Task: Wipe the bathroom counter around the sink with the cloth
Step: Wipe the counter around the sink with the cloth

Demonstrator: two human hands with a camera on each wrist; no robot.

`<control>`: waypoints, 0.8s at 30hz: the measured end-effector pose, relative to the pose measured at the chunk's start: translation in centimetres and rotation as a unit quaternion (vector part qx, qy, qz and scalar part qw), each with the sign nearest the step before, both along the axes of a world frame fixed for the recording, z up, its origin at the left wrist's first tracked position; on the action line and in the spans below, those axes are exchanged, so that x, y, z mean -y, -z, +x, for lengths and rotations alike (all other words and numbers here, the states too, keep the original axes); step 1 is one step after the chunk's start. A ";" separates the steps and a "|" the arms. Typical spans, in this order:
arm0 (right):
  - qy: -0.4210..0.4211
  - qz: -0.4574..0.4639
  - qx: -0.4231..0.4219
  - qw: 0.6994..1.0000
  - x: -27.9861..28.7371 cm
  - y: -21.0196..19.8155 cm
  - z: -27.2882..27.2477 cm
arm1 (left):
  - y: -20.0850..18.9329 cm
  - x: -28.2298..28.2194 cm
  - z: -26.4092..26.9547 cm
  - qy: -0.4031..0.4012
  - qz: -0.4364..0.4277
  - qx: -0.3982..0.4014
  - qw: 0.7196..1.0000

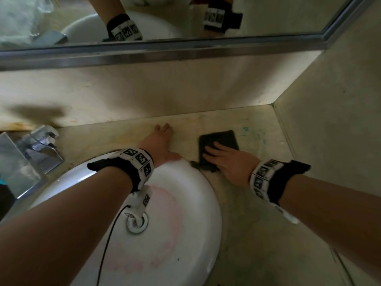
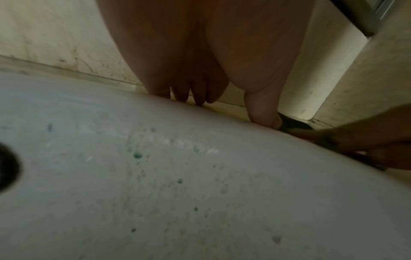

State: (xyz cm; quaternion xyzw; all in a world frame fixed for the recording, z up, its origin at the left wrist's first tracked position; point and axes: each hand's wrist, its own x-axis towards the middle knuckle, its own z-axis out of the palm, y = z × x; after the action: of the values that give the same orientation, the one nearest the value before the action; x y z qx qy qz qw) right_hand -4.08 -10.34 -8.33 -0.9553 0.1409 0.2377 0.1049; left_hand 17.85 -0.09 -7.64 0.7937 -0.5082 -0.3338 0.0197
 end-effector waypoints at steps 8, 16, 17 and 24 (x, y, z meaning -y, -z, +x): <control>0.010 0.012 0.047 0.999 -1.1 0.1 7.4 | 0.5 -0.1 -0.4 -0.019 -0.019 -0.004 1.000; 0.200 0.007 0.088 0.976 -2.9 2.1 8.2 | 1.2 -0.2 -0.1 -0.032 -0.045 -0.013 0.998; 0.200 0.015 0.084 0.976 -3.0 2.1 8.1 | 1.2 -0.2 0.0 -0.030 -0.047 -0.013 0.998; 0.036 -0.003 0.042 0.998 0.1 3.1 10.8 | 2.2 -0.3 0.3 -0.059 -0.069 -0.024 0.996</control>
State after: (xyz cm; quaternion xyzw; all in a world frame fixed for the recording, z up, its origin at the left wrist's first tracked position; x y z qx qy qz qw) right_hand 6.76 -10.40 -11.40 -0.9592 0.1709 0.1929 0.1163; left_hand 18.14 0.23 -9.86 0.8110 -0.4812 -0.3154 0.1060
